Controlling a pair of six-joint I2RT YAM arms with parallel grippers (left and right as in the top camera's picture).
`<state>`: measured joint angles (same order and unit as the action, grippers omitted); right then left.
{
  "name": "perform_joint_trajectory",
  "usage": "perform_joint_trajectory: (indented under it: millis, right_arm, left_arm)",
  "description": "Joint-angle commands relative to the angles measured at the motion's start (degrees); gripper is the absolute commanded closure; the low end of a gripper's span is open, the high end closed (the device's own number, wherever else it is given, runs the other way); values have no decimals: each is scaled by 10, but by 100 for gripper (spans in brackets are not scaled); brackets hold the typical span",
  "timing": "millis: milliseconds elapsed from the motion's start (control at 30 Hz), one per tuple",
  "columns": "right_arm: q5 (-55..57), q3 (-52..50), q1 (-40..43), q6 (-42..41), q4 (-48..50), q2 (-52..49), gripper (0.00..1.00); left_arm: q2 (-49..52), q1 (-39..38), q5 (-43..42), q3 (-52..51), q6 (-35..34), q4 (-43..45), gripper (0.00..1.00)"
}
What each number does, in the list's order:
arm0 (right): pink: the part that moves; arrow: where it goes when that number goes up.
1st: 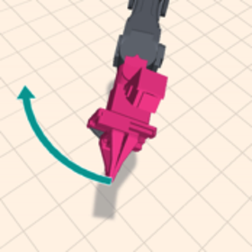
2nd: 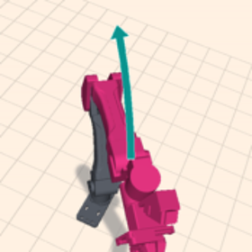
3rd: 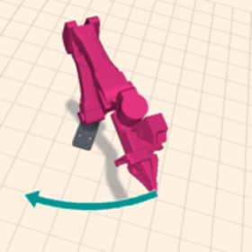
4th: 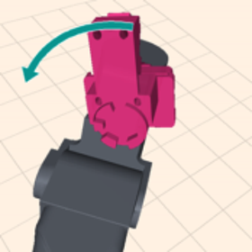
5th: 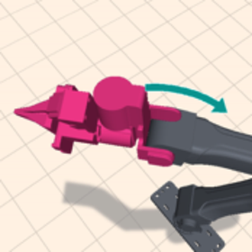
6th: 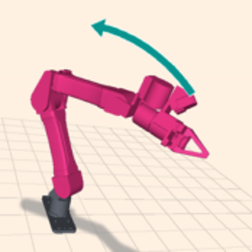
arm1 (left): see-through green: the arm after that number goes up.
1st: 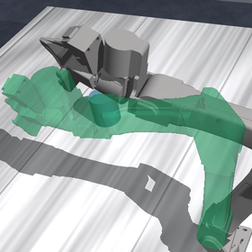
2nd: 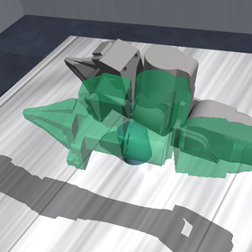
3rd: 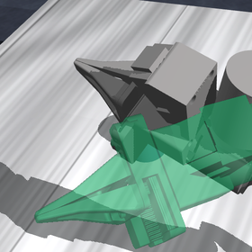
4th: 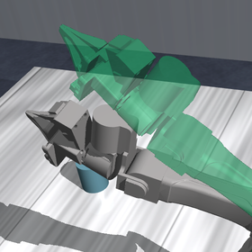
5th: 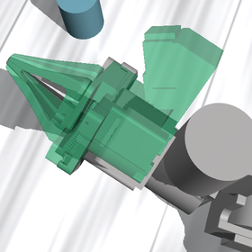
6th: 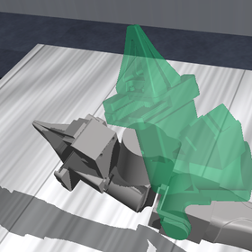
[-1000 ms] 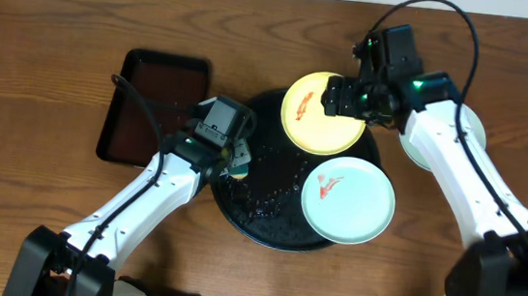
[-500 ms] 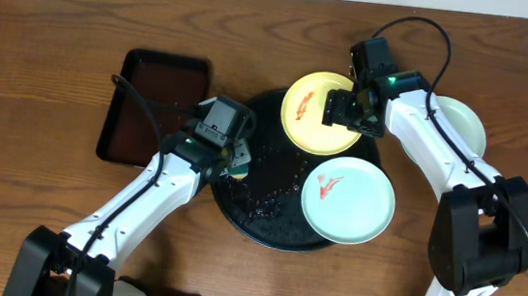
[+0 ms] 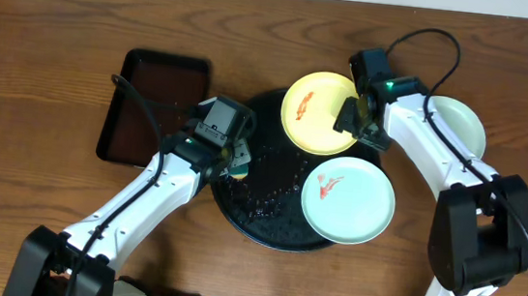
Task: Clean dirty plates on tray and stack at the side
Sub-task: 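Move the right gripper back to the yellow plate rim, then grip the yellow plate rim and drag it to tray center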
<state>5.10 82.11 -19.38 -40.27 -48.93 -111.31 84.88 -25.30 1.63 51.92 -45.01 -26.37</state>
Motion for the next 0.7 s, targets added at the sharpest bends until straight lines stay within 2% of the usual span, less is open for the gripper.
perform_joint_trajectory:
  millis: [0,167,467,667]
  right_arm:
    - [28,-18,-11,-39,16,-4,37]
    - [16,-33,-11,-40,38,-4,46]
    - [15,-60,-13,-40,69,-4,48]
    - [15,-82,-13,-40,93,-4,56]
  left_arm:
    - [1,-2,3,-5,0,1,92]
    - [1,-2,2,-5,0,1,92]
    - [1,-2,2,-5,0,-1,92]
    - [1,-2,2,-5,0,-1,92]
